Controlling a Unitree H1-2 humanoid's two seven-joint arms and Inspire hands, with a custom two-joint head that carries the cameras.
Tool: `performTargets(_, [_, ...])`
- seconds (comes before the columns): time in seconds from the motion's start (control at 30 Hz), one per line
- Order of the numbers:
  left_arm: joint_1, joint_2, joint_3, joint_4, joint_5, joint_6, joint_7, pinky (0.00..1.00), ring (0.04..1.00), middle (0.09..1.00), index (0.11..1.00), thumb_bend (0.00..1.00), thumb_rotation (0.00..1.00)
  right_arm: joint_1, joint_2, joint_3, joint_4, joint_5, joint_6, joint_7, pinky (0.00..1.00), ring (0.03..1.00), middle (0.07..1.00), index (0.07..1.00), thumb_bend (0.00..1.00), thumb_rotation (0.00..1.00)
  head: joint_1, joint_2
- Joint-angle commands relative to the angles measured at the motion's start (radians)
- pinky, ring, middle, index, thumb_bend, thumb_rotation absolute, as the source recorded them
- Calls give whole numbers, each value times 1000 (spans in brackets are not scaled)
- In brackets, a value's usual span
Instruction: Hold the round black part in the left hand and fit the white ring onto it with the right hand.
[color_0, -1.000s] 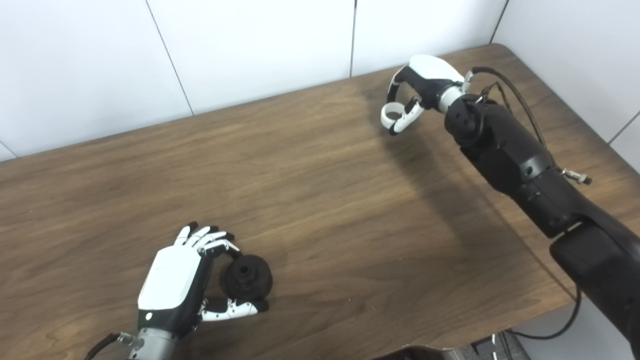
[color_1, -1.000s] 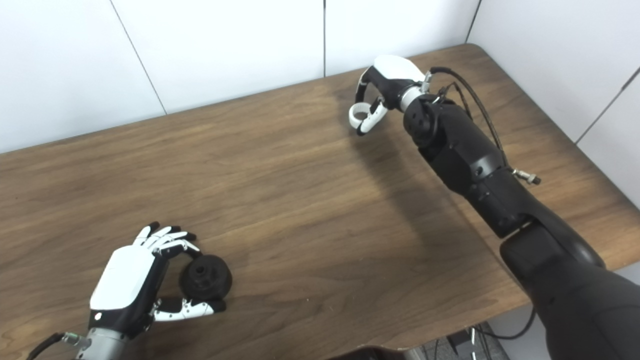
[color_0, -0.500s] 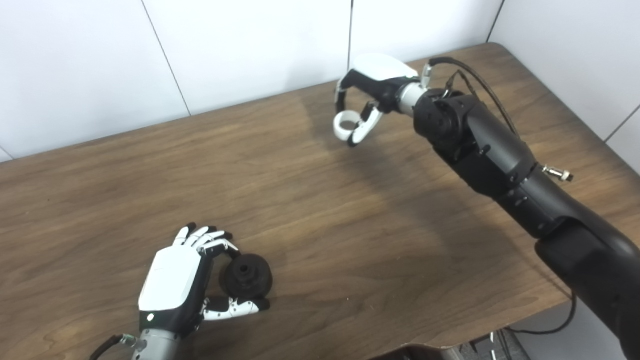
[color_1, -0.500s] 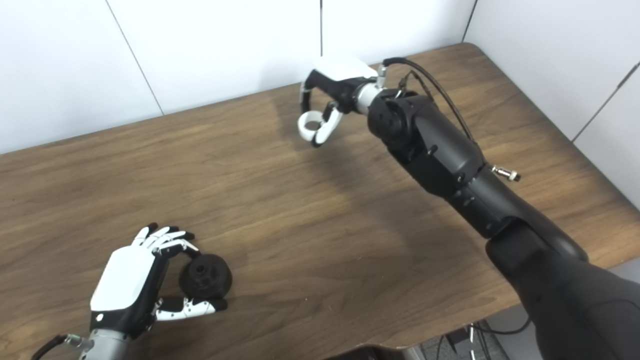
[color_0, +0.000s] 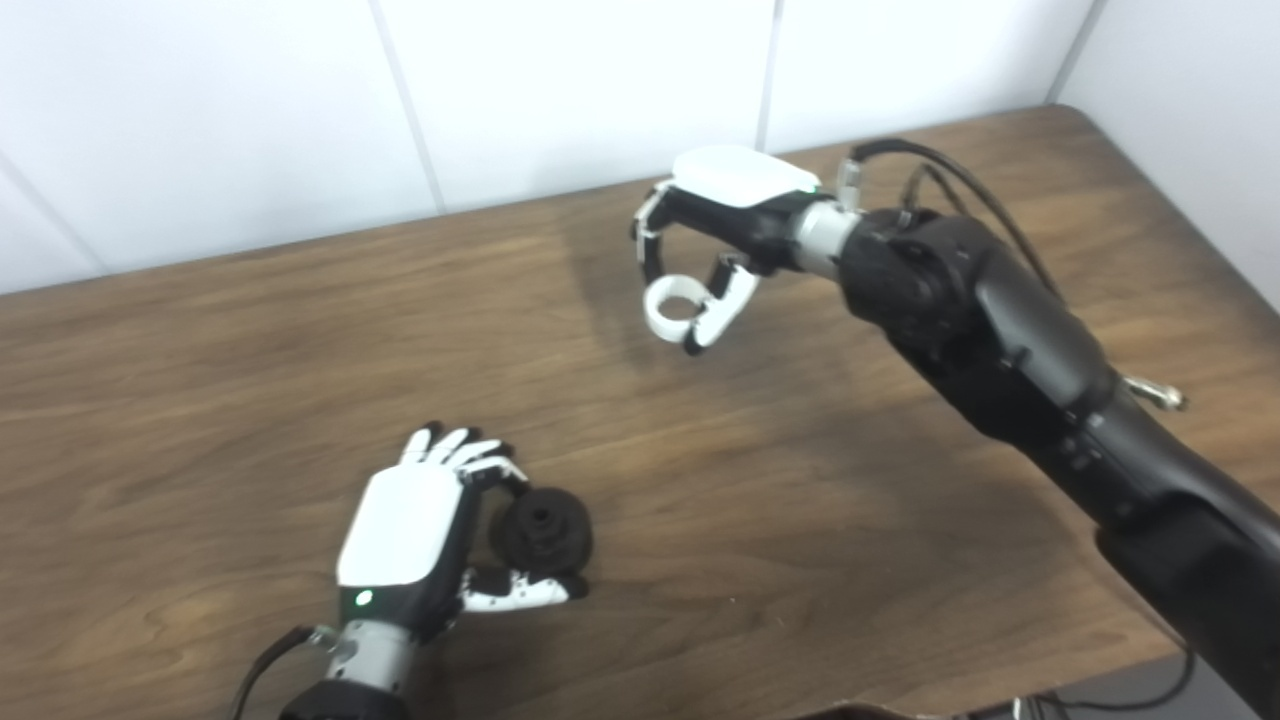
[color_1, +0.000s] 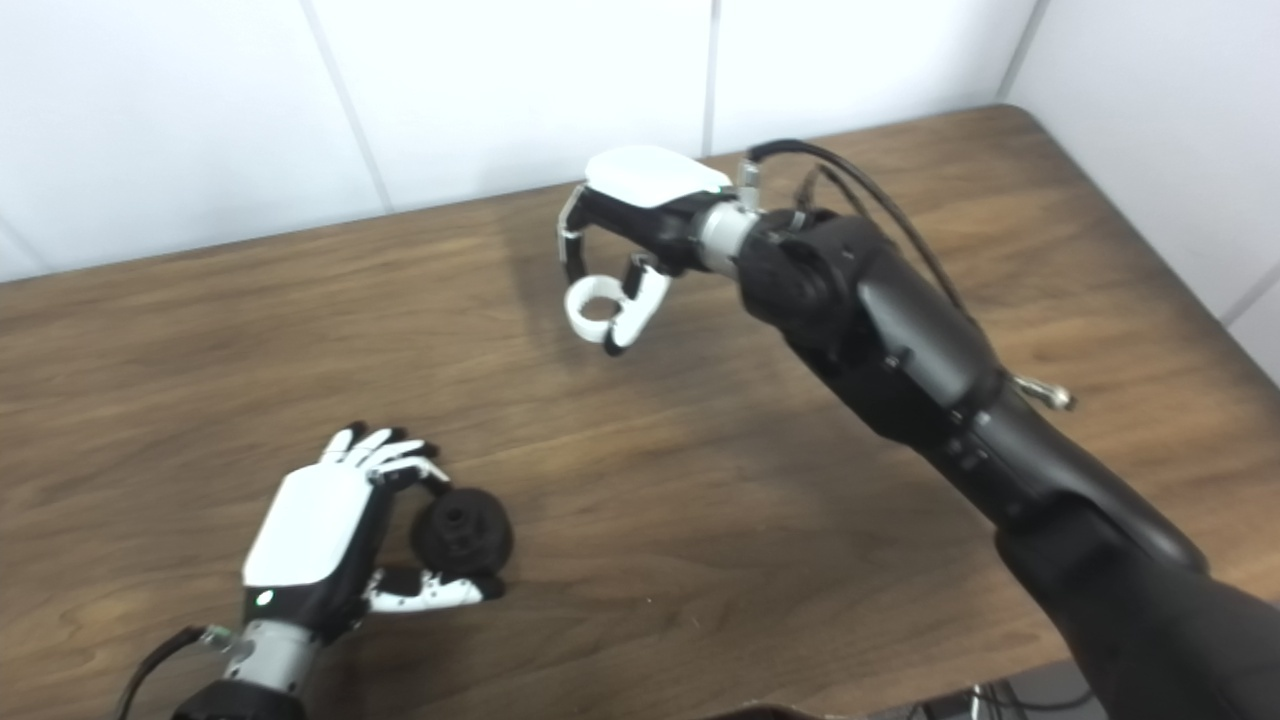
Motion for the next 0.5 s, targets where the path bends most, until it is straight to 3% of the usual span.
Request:
performTargets(0.0, [15,0,-29,23,38,12,-59,971,892,802,484,523,56,-27,-6,-15,-50,-8,-23,3,923,905,800,484,524,133,21,5])
performTargets(0.23, [10,-30,-57,19,74,41,-76,991,897,809,485,522,56,7,-4,-13,-124,5,-60,38,918,903,800,484,524,134,125,21])
performTargets(0.47, [7,-43,-70,19,81,55,-76,998,898,807,487,521,57,45,14,-22,-156,20,-113,33,922,905,801,484,524,135,166,34])
